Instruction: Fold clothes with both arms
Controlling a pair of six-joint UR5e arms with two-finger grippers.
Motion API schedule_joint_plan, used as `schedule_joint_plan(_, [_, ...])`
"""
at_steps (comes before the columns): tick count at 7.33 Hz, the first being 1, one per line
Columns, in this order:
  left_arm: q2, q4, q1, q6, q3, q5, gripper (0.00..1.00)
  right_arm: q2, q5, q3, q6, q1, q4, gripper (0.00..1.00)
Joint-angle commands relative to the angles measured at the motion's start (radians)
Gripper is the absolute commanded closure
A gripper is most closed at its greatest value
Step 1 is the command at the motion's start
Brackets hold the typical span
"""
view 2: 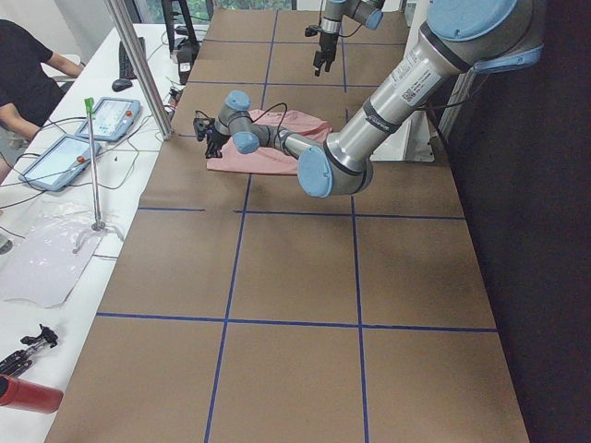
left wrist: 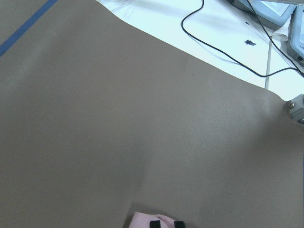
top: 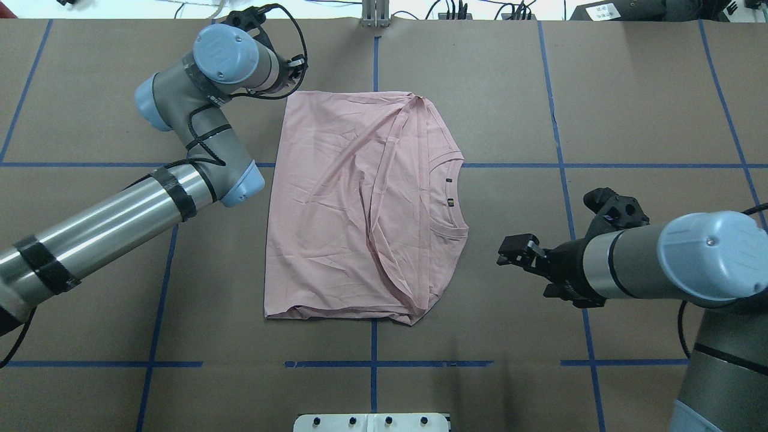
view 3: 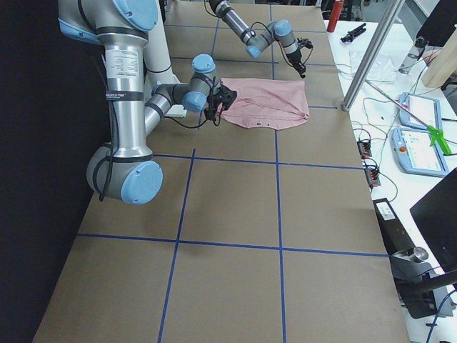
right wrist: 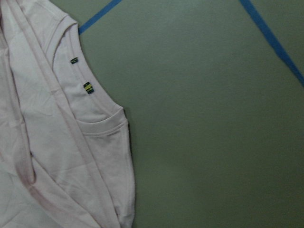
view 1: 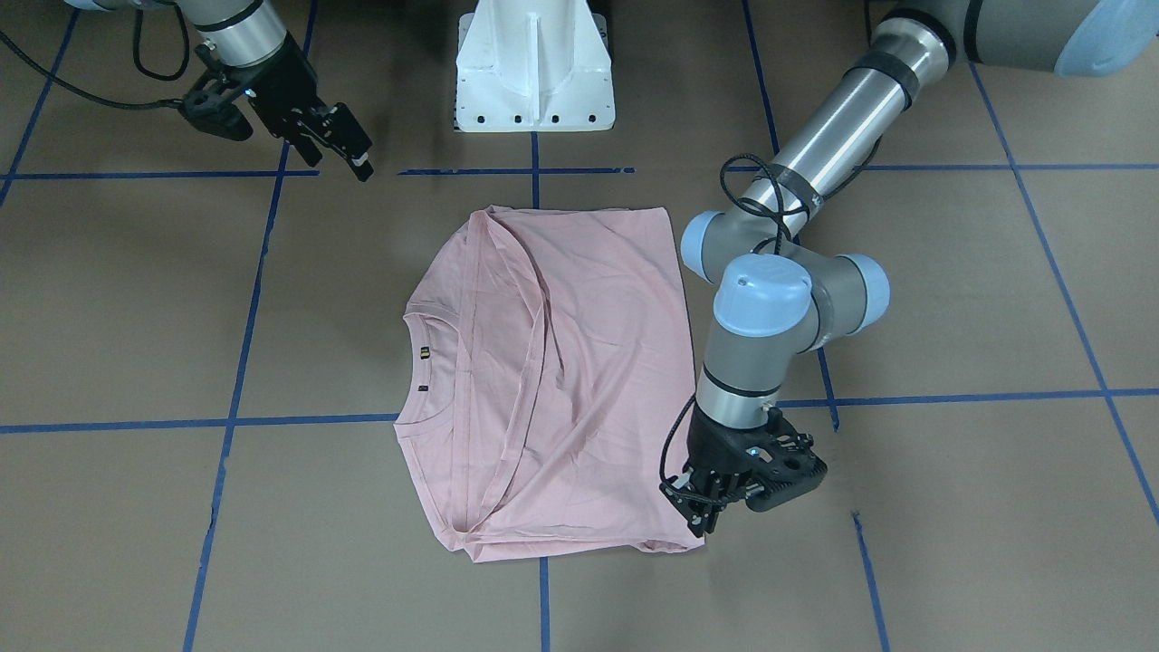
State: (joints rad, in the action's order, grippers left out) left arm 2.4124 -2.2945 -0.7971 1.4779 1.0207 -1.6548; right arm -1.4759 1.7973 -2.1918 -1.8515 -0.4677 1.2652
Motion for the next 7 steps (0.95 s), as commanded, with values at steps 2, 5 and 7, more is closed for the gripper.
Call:
schedule_joint_plan(2, [-0.214,0.001,-0.007,-0.008,0.307,-0.104,0.65,0.285,-0.039,0.257,-0.002,0.02,0.014,0.0])
schedule_joint_plan(5, [-0.234,0.001,-0.005,-0.004,0.335,-0.106,0.64,0.333,-0.129,0.358,-0.014,0.131,0.02,0.1])
schedule_joint_plan(7, [-0.23,0.001,-0.002,0.007,0.337,-0.106,0.64,0.335,-0.138,0.391,-0.032,0.164,0.019,0.14])
